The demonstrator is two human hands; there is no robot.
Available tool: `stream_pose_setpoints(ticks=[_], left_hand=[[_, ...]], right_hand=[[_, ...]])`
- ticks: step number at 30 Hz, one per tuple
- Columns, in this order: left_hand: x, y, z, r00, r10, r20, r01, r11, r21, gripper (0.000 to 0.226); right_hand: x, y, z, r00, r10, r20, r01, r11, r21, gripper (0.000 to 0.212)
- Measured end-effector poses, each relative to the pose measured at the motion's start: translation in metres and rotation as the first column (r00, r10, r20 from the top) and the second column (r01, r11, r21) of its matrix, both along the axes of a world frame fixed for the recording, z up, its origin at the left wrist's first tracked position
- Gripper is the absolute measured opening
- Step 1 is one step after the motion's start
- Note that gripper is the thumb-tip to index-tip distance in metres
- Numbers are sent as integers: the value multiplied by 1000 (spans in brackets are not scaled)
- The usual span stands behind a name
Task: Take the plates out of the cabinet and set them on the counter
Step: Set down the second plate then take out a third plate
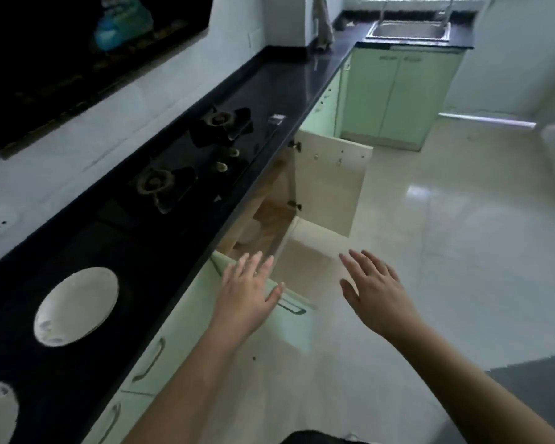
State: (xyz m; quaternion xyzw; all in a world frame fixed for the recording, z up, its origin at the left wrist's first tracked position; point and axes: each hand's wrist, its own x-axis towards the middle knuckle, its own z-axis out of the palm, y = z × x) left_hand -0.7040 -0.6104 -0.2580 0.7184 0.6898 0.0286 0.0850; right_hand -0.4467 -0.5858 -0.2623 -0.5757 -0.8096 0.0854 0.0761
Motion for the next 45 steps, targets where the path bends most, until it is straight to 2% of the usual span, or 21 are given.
stream_pose_setpoints(ticks=[8,16,21,25,28,34,38,45], left_hand=[[106,38,-5,981,-191,-17,192,980,55,71],[120,97,-17,955,-291,-49,293,956,18,66],[130,143,-25,943,-333,23,333,943,6,61],[145,175,-32,918,-396,20,396,918,1,59],[151,200,-29,916,-397,59,394,917,63,60],[178,236,-26,909,-414,49,411,910,64,65],[211,260,-25,934,-351,69,344,934,102,63],[267,315,-24,974,-226,21,226,974,25,53]], right_hand=[[91,-3,-12,957,-290,6,289,954,-85,56],[112,22,-21,917,-392,68,397,914,-88,58],[124,42,-23,882,-453,127,463,884,-66,59],[136,54,-26,842,-519,145,532,845,-62,59],[146,58,-31,816,-560,141,573,817,-71,59],[188,91,-38,801,-579,153,592,803,-65,59],[223,127,-48,828,-554,91,561,822,-97,58],[306,200,-49,876,-481,30,480,866,-140,57]])
